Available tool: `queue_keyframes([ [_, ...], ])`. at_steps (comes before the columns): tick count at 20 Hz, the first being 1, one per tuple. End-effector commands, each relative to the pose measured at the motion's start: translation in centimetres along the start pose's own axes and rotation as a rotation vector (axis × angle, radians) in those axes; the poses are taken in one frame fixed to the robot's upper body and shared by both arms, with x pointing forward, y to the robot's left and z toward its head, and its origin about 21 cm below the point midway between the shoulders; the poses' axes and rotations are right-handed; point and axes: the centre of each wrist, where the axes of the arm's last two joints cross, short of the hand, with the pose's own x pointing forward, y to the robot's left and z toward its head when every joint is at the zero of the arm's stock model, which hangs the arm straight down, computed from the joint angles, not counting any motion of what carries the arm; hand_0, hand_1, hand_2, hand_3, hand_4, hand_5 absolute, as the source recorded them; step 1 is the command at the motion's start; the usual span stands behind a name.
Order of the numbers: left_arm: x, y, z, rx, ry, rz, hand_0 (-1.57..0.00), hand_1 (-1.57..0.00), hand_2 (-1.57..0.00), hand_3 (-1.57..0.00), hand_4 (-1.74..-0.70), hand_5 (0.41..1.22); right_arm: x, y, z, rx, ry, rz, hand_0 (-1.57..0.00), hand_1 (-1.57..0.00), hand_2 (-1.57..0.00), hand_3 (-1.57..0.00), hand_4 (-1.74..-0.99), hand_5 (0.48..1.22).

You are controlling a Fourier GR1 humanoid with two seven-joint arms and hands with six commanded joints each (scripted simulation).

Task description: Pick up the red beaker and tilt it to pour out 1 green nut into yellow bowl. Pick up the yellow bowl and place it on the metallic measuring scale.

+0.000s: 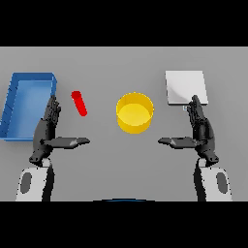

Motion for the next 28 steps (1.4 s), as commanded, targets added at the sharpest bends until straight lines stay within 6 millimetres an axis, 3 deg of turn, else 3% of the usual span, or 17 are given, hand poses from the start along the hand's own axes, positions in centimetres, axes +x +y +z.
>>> queue_keyframes([
  [1,0.0,0.1,0.1,0.002,-0.001,0.0,0.0,0.0,0.0,0.0,-1.15,0.599,0.0,0.0,0.0,-0.001,0.0,0.0,0.0,0.0,0.0,0.0,-1.167,0.599],
  [6,0.2,1.6,0.6,0.008,-0.01,-0.004,0.0,0.0,0.0,0.0,-1.15,0.599,0.1,-0.5,-0.3,-0.006,0.011,0.0,0.0,0.0,0.0,0.0,-1.167,0.599],
  [8,0.5,1.7,2.6,-0.046,-0.035,-0.103,0.0,0.0,0.0,0.0,-1.16,0.599,0.2,-0.1,1.4,0.001,-0.113,0.243,0.0,0.0,0.0,0.0,-1.163,0.595],
  [10,1.1,1.8,3.4,-0.061,-0.026,-0.141,0.0,0.0,0.0,0.0,-1.16,0.599,0.3,0.2,2.1,0.005,-0.129,0.326,0.0,0.0,0.0,0.0,-1.16,0.591],
  [14,1.8,1.8,3.2,-0.08,-0.015,-0.181,0.0,0.0,0.0,0.0,-1.16,0.603,0.7,0.1,2.0,-0.004,-0.115,0.332,0.0,0.0,0.0,0.0,-1.183,0.596],
  [16,1.1,1.4,3.4,-0.092,0.013,-0.197,0.0,0.0,0.0,0.0,-1.16,0.602,0.9,0.3,2.3,0.014,-0.125,0.315,0.0,0.0,0.0,0.0,-1.199,0.603],
  [20,0.0,0.0,0.6,-0.114,0.024,-0.213,0.0,0.0,0.0,0.0,-1.21,0.615,1.0,-0.1,2.4,0.024,-0.126,0.314,0.0,0.0,0.0,0.0,-1.236,0.623],
  [28,-1.3,-0.5,-4.0,-0.113,0.019,-0.247,0.0,0.0,0.0,0.0,-1.26,0.668,1.3,-0.1,2.3,0.036,-0.142,0.295,0.0,0.0,0.0,0.0,-1.278,0.634],
])
